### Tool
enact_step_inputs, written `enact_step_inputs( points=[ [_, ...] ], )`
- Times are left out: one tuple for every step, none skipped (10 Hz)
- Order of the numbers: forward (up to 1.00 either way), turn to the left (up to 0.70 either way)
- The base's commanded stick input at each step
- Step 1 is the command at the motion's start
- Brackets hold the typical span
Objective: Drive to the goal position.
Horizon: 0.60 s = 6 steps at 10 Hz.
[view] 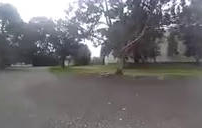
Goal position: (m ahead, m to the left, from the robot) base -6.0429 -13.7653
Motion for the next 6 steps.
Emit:
enact_step_inputs(
  points=[
    [0.0,0.45],
    [0.0,0.45],
    [0.0,0.45],
    [0.0,0.45],
    [0.0,0.45],
    [0.0,0.45]
  ],
)
